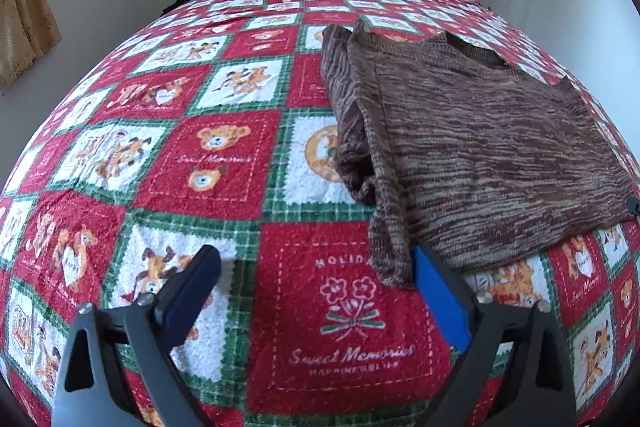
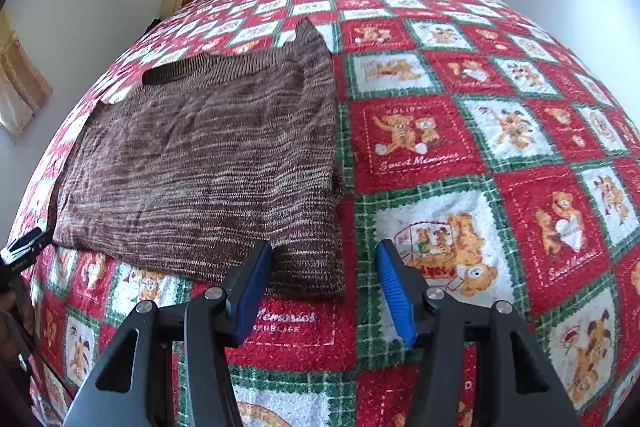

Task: Fold small clothes

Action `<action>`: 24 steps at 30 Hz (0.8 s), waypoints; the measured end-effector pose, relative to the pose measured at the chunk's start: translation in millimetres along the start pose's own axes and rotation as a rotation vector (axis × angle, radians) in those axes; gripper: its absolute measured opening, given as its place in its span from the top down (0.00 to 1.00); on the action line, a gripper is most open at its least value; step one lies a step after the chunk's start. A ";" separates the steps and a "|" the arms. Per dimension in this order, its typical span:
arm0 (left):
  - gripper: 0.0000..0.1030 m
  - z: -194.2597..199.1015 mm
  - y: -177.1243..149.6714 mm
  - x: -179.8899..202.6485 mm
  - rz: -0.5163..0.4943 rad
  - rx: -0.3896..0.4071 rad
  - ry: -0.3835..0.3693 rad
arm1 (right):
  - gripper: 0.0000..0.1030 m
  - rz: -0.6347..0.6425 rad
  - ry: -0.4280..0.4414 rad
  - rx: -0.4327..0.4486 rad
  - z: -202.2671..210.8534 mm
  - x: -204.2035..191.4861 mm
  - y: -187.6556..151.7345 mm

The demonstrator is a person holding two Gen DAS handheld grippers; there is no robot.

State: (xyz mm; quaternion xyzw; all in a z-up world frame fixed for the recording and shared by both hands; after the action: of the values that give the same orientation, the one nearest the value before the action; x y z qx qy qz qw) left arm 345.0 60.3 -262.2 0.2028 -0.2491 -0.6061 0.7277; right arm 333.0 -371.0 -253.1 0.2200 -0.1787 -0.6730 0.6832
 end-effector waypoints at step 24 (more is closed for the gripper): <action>0.00 10.8 1.8 -15.7 0.084 0.041 -0.050 | 0.46 0.155 -0.040 0.031 -9.9 -68.7 23.5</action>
State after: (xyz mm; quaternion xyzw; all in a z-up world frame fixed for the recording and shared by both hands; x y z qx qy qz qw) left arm 337.6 76.1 -254.3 0.1920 -0.2880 -0.5747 0.7416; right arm 356.0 -301.9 -245.1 0.2027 -0.2193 -0.6194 0.7260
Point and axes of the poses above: each gripper's, at about its wrist camera, not at the fingertips, and z roughly against the way its jaws point, x to its right, y to its top, the point moved 6 cm from there along -z, roughly the way its jaws point, and after that the axes turned 10 degrees about z, right-handed, at the moved point
